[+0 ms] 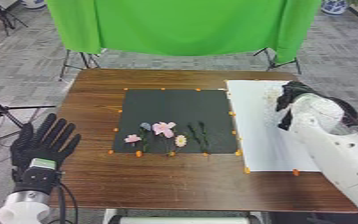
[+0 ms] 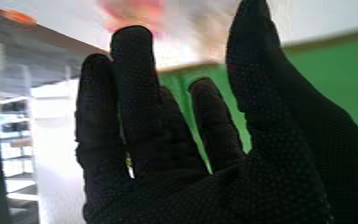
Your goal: Arrange flowers
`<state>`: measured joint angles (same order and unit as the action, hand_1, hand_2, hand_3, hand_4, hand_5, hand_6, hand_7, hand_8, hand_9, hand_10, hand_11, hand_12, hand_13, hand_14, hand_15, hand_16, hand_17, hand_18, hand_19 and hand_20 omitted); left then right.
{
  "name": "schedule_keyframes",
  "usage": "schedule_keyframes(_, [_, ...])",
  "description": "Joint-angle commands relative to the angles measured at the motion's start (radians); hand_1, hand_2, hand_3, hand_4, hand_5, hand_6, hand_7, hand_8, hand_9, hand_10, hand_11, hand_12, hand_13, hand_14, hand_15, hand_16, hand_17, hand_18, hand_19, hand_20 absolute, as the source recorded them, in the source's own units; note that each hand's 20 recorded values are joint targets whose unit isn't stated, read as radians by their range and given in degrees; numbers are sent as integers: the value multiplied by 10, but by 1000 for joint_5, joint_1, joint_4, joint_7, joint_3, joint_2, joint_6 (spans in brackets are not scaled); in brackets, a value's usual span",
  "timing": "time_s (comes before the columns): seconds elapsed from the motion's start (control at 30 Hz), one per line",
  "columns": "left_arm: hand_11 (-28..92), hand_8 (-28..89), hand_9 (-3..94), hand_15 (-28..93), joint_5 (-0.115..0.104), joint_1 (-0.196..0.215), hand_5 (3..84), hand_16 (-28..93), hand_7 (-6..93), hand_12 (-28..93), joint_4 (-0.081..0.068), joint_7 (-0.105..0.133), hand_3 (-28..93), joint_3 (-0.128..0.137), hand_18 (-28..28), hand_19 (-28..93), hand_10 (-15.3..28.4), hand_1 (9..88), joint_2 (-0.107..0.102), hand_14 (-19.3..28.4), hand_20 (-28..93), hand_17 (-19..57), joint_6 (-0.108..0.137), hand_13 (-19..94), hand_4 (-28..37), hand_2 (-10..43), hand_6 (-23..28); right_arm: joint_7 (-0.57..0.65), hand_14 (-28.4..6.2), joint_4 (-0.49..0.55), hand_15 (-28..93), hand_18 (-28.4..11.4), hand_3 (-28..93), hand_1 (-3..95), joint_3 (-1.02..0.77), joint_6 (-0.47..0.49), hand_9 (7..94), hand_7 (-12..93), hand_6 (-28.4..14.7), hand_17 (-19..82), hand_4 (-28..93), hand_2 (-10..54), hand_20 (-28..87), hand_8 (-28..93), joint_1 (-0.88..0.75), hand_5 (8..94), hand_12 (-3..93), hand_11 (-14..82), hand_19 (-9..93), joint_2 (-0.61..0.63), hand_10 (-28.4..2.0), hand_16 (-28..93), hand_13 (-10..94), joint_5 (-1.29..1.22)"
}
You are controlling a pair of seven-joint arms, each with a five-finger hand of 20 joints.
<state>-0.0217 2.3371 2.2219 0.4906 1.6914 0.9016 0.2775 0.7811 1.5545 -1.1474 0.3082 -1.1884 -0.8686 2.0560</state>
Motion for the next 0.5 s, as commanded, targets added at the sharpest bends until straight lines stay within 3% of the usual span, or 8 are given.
schedule_keyframes(0.03, [194,-93,319,352,-32,2,386,-66,142,112,11,-21,708,1,152,374,159,276,11,160,75,-95,24,212,-283,126,93,35,-129,-48,567,-221,779,472,-10,96,360,158,-60,275,-283,-78,237,-120,6,387,110,97,744,-14,-160,138,562,-52])
schedule_keyframes(0.13, [196,-93,320,355,-34,2,388,-66,144,111,9,-34,707,5,152,377,159,281,12,162,75,-94,-8,212,-283,126,94,55,-125,-59,553,-215,759,480,-1,86,389,173,-49,273,-283,11,230,-128,-13,422,106,102,740,-10,-152,133,566,-57])
schedule_keyframes(0.17, [196,-93,320,356,-23,-5,388,-67,144,111,5,-3,708,-12,151,377,160,281,0,162,75,-94,13,212,-283,125,94,47,-118,-57,522,-210,745,499,-3,72,438,179,-42,272,-282,28,225,-130,-26,454,113,110,731,-10,-144,166,570,-47])
schedule_keyframes(0.2, [197,-94,320,357,-22,-6,388,-67,144,111,3,3,708,-14,151,377,160,282,-2,162,74,-94,11,212,-283,126,95,39,-108,-56,485,-202,727,521,-3,59,486,187,-33,274,-282,34,220,-132,-38,483,125,119,719,-11,-136,200,576,-25])
schedule_keyframes(0.3, [198,-94,321,358,-19,-1,389,-69,143,110,1,-2,706,-17,150,377,161,282,-6,162,73,-93,4,212,-283,127,95,28,-85,-59,411,-185,702,557,-4,28,595,216,-19,286,-283,9,214,-124,-57,544,162,179,693,-14,-124,264,601,-26])
schedule_keyframes(0.4, [199,-94,321,359,-25,-12,389,-70,143,109,-5,14,705,-36,150,379,161,281,-13,162,73,-93,-1,212,-283,128,95,26,-68,-61,349,-166,687,580,-9,39,693,246,-14,330,-283,-32,195,-58,-70,597,262,127,665,-19,-105,311,651,-25])
schedule_keyframes(0.43, [199,-94,321,359,-13,2,389,-70,143,109,8,-25,704,2,150,379,161,280,12,162,73,-94,1,212,-283,130,96,24,-59,-60,318,-155,675,601,-8,37,747,270,-9,361,-283,-50,189,-47,-74,629,317,92,653,-20,-93,337,683,-21])
schedule_keyframes(0.5, [199,-94,321,359,-10,5,389,-70,144,108,7,-28,703,4,150,380,162,280,14,162,73,-94,-4,212,-283,131,95,21,-49,-57,295,-145,671,623,-3,22,788,287,-3,391,-283,-63,186,-35,-78,658,358,81,642,-18,-82,363,713,-19])
